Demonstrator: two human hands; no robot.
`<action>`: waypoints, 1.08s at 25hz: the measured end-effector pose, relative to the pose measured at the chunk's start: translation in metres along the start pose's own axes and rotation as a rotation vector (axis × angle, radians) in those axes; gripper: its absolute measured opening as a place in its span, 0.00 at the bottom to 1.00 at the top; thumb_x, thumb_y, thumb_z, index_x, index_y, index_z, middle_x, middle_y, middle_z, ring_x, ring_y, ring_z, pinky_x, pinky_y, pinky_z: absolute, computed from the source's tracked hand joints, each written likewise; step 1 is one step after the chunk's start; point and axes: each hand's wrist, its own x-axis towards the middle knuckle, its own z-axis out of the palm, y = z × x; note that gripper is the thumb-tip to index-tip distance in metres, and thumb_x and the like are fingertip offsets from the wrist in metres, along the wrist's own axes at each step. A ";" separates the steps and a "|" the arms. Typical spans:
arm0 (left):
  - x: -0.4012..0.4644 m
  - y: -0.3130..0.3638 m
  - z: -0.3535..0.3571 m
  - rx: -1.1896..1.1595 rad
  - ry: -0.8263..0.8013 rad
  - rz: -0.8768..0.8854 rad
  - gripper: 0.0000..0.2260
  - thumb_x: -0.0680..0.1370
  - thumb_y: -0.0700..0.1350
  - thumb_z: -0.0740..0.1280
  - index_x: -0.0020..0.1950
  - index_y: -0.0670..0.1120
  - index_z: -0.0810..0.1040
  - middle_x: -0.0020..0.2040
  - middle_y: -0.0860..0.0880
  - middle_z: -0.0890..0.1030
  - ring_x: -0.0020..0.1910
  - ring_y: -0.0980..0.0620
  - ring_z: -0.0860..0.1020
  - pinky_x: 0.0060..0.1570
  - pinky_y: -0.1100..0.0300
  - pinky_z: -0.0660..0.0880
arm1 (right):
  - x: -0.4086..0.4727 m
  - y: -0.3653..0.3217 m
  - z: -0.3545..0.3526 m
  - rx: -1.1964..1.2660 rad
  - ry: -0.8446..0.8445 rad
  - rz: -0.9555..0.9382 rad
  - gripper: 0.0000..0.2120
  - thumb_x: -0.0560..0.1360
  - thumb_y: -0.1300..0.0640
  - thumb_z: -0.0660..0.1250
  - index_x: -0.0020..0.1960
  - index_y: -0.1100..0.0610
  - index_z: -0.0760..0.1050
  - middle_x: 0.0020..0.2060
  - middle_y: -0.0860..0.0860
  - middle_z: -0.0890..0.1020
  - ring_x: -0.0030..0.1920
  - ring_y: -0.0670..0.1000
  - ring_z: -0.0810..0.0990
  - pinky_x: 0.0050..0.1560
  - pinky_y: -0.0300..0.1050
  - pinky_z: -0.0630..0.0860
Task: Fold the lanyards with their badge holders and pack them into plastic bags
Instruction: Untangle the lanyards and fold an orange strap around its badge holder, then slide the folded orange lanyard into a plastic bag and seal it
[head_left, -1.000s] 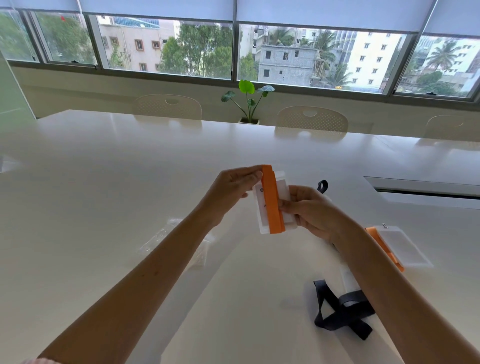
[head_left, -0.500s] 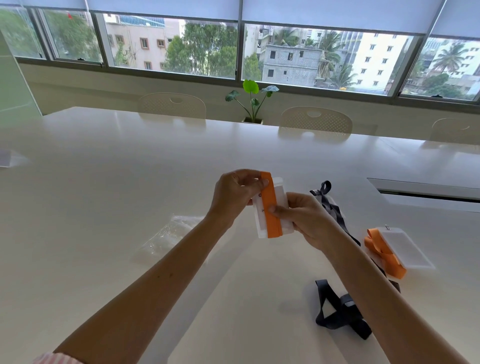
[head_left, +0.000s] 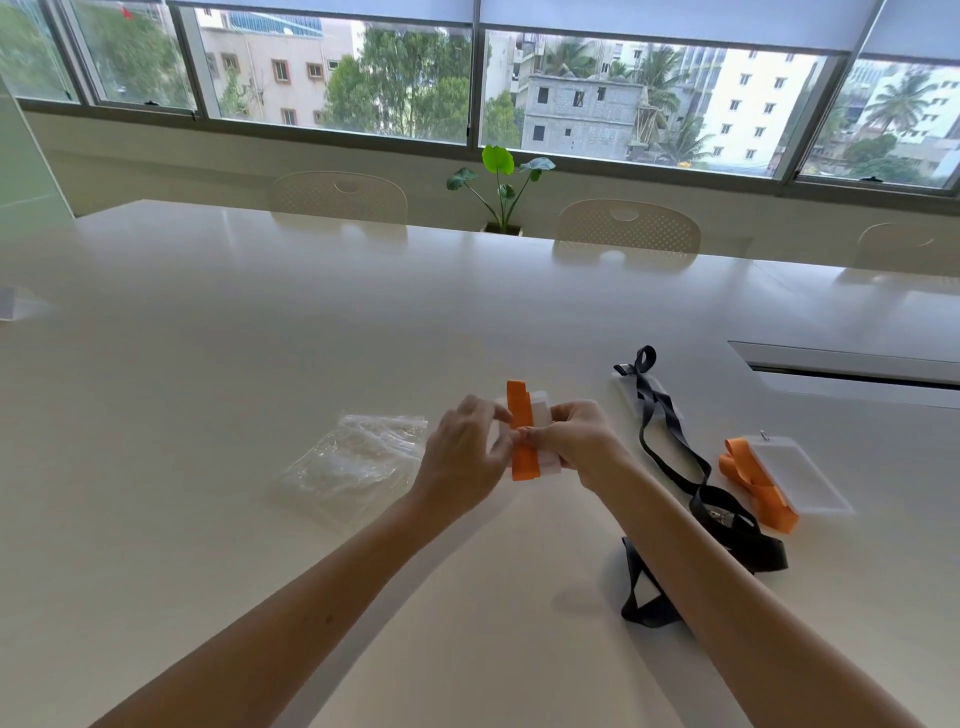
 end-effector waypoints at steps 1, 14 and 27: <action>-0.006 -0.002 0.003 0.067 -0.047 0.048 0.13 0.78 0.49 0.63 0.61 0.48 0.74 0.61 0.50 0.76 0.58 0.47 0.74 0.54 0.52 0.72 | 0.004 0.003 0.001 -0.012 0.010 0.017 0.08 0.67 0.62 0.76 0.38 0.60 0.77 0.41 0.58 0.83 0.41 0.56 0.84 0.46 0.53 0.82; -0.009 -0.010 0.012 0.279 -0.229 0.043 0.19 0.80 0.55 0.58 0.71 0.56 0.68 0.73 0.62 0.63 0.71 0.61 0.64 0.62 0.53 0.67 | 0.017 0.017 -0.001 -0.694 0.140 -0.097 0.22 0.65 0.45 0.74 0.51 0.59 0.77 0.45 0.53 0.81 0.44 0.52 0.77 0.46 0.48 0.76; 0.000 -0.045 -0.064 0.211 0.095 -0.132 0.12 0.75 0.44 0.67 0.58 0.50 0.81 0.59 0.48 0.80 0.58 0.46 0.77 0.60 0.52 0.72 | -0.008 -0.010 0.047 -0.673 0.243 -0.472 0.17 0.72 0.49 0.68 0.59 0.49 0.72 0.59 0.51 0.70 0.63 0.58 0.65 0.60 0.51 0.64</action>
